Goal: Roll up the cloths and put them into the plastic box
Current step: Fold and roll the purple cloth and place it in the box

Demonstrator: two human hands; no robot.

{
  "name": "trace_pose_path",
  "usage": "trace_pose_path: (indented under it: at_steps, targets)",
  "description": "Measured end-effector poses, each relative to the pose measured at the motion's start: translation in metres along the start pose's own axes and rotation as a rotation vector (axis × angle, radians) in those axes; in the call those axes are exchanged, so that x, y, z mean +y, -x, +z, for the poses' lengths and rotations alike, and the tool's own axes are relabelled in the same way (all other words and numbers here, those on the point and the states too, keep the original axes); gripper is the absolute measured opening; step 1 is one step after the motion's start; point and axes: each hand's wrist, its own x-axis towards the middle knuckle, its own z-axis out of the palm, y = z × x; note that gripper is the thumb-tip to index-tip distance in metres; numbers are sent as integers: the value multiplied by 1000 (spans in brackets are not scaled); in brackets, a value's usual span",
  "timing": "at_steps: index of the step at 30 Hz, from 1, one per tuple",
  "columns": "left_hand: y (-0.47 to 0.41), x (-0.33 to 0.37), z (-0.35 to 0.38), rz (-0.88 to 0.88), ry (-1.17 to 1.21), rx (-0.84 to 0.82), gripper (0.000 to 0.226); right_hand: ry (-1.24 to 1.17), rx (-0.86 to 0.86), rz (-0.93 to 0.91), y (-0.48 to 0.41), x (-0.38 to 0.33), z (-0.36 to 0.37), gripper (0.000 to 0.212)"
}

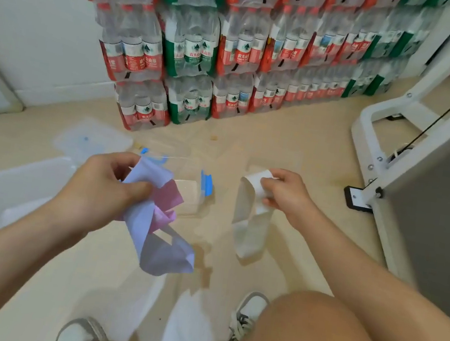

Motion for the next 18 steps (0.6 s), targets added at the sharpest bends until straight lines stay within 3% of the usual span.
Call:
trace_pose_path:
  at_steps: [4,6,8,10,16,18]
  targets:
    - [-7,2,0,5,-3,17,21,27,55,124,-5,37,2,14]
    - [-9,4,1,13,-10,15,20,159,-86,297,2,51,2,7]
    - [-10,8,0,34,-15,23,18,350,-232,402,10,53,-2,26]
    - [-10,14,-3,69,8,35,15,389,-286,358,15,33,-8,44]
    - [2,35,-15,137,248,55,18,175,-759,81,75,-109,17,41]
    - [9,40,-17,147,332,10,23,156,-823,2,94,-142,37,37]
